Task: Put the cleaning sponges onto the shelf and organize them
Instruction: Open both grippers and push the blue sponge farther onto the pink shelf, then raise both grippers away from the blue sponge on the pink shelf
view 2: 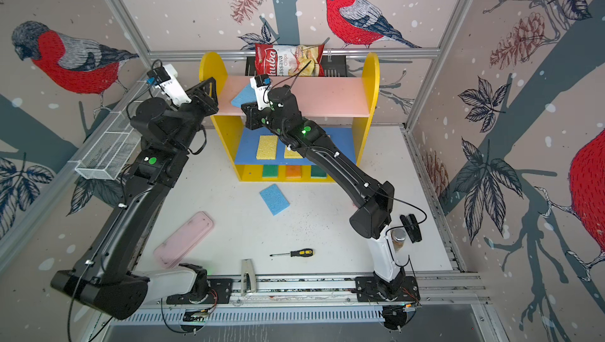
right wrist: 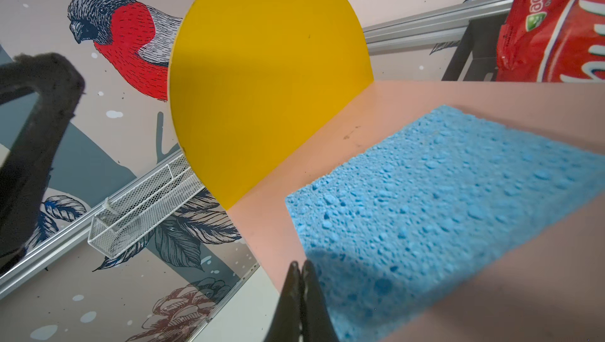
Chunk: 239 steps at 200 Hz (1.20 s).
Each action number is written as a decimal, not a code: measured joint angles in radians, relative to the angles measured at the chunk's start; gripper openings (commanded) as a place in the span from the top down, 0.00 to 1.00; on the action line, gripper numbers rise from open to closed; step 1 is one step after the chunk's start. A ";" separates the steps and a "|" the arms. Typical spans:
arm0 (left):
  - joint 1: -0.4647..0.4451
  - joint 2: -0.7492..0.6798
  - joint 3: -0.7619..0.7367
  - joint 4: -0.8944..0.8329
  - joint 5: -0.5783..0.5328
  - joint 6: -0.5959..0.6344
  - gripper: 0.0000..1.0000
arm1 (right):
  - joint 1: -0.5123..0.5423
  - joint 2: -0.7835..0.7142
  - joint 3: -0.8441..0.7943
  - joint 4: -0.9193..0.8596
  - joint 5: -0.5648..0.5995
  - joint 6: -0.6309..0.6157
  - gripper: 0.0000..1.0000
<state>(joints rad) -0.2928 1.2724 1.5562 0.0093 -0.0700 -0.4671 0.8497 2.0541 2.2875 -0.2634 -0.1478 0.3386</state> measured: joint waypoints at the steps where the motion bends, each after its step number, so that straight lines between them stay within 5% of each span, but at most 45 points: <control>1: 0.000 0.000 0.000 0.000 0.000 0.000 0.71 | 0.000 0.000 0.000 0.000 0.000 0.000 1.00; 239: 0.001 0.030 0.000 -0.002 0.018 -0.033 0.72 | -0.060 -0.087 -0.130 0.044 -0.023 0.053 1.00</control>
<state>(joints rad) -0.2920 1.3025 1.5558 0.0078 -0.0525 -0.5003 0.7895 1.9675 2.1571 -0.2192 -0.1711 0.3912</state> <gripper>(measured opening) 0.283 0.052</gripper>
